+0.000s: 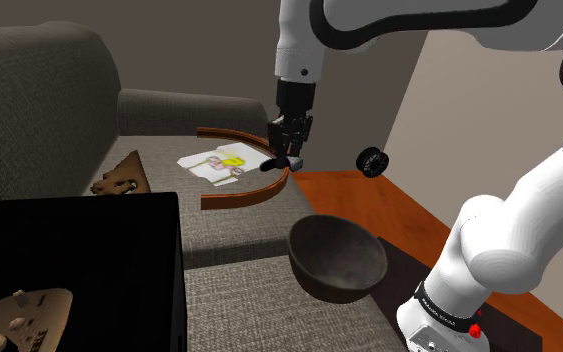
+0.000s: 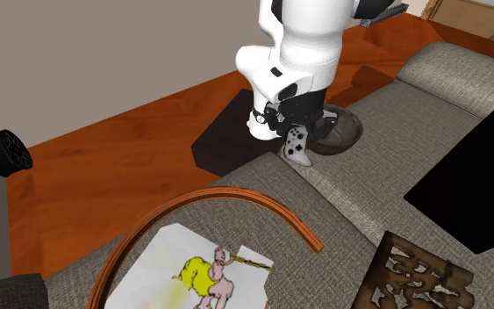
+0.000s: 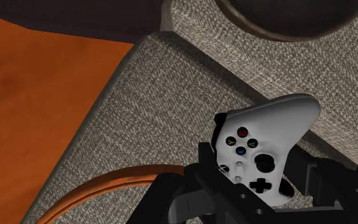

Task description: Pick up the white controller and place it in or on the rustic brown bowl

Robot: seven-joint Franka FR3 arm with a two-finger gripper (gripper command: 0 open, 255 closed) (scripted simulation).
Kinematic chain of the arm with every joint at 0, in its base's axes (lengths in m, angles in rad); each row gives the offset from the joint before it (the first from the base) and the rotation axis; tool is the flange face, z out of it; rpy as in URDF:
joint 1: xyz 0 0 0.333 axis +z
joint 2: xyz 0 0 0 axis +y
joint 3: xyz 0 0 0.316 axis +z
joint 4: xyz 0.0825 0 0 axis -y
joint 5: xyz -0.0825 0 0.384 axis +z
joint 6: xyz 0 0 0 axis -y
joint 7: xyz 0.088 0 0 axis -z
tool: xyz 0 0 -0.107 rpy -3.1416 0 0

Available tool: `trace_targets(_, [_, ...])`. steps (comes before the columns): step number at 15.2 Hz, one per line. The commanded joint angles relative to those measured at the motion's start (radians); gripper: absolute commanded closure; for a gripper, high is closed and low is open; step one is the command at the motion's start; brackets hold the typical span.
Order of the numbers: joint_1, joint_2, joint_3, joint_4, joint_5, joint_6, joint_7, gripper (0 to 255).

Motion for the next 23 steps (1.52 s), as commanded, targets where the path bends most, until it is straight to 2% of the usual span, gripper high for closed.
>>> trace_targets(1, [-0.001, 0.002, -0.001, 0.028, -0.001, -0.027, 0.002, 255])
trace_targets(3, [-0.001, 0.003, -0.002, 0.051, -0.002, -0.048, 0.003, 255])
trace_targets(10, [0.054, -0.212, 0.046, -0.108, 0.066, -0.091, 0.084, 255])
trace_targets(18, [0.132, -0.431, 0.118, -0.218, 0.164, -0.177, 0.206, 255])
trace_targets(23, [0.137, -0.446, 0.129, -0.294, 0.175, -0.116, 0.198, 255])
